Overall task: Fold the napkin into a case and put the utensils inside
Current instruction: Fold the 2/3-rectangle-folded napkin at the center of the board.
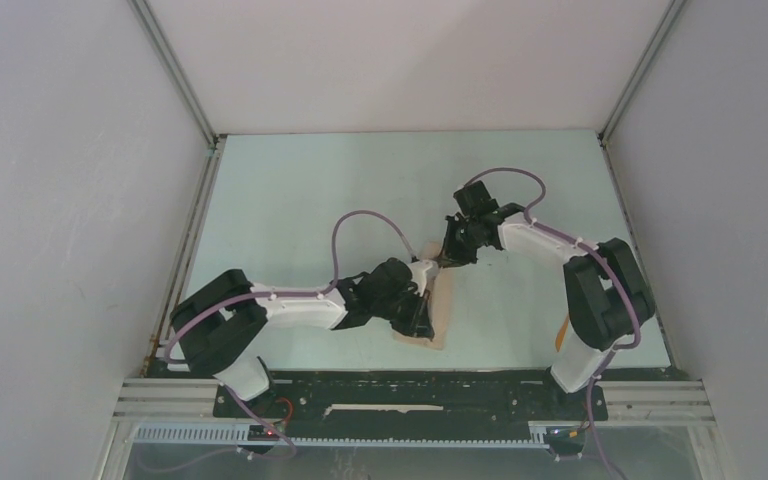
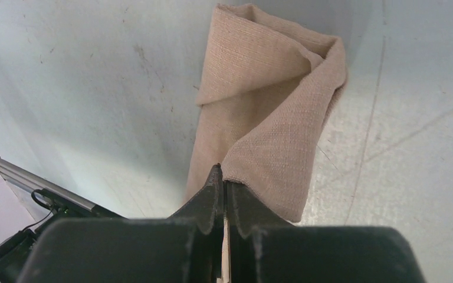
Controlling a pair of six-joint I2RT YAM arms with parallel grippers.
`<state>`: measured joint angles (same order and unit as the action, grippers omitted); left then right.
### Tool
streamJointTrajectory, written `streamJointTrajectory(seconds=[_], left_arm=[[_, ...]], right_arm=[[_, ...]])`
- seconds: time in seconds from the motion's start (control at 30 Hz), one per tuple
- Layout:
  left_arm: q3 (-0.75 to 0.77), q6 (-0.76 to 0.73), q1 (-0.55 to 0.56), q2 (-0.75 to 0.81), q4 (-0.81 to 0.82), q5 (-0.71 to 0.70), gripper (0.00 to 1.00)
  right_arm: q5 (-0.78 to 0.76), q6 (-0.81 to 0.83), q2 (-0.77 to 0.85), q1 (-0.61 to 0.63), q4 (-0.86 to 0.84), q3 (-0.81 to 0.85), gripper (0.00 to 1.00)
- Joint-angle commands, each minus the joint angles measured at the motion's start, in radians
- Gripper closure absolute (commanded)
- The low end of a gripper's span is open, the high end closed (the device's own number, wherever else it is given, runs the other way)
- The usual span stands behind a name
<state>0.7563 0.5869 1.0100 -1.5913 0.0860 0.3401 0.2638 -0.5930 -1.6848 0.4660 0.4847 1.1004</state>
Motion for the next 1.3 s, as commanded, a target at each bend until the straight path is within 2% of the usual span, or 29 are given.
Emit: streamJointTrajectory(seconds=[0.0,0.37,0.67,0.73,0.9,0.97,1.03,1.17,1.27], left_arm=[[-0.069,0.004,-0.037,0.073,0.075,0.063,1.0],[-0.174,0.005,-0.113,0.099,0.108,0.106,0.99],[-0.177,0.003,-0.146,0.1,0.063,0.098,0.93],[-0.175,0.006,-0.148,0.11,0.057,0.102,0.86],[-0.158,-0.011,-0.147,0.189,-0.035,0.054,0.64],[-0.134,-0.03,-0.148,0.235,-0.122,-0.001,0.59],[-0.101,-0.041,-0.147,0.274,-0.213,-0.09,0.44],[-0.026,-0.045,-0.135,0.277,-0.323,-0.268,0.27],[0.041,-0.046,-0.104,0.218,-0.37,-0.349,0.21]], right_arm=[[-0.036,-0.041,-0.051,0.027,0.017,0.082,1.0],[-0.046,-0.087,-0.148,0.049,0.0,0.154,1.0],[-0.045,-0.155,-0.184,0.045,-0.055,0.156,1.0],[-0.038,-0.174,-0.193,0.044,-0.073,0.156,1.0],[-0.027,-0.219,-0.203,0.038,-0.094,0.155,1.0],[-0.022,-0.234,-0.205,0.037,-0.099,0.155,1.0],[-0.021,-0.245,-0.205,0.037,-0.101,0.155,1.0],[-0.019,-0.258,-0.208,0.037,-0.104,0.152,1.0],[-0.024,-0.26,-0.205,0.037,-0.1,0.15,1.0]])
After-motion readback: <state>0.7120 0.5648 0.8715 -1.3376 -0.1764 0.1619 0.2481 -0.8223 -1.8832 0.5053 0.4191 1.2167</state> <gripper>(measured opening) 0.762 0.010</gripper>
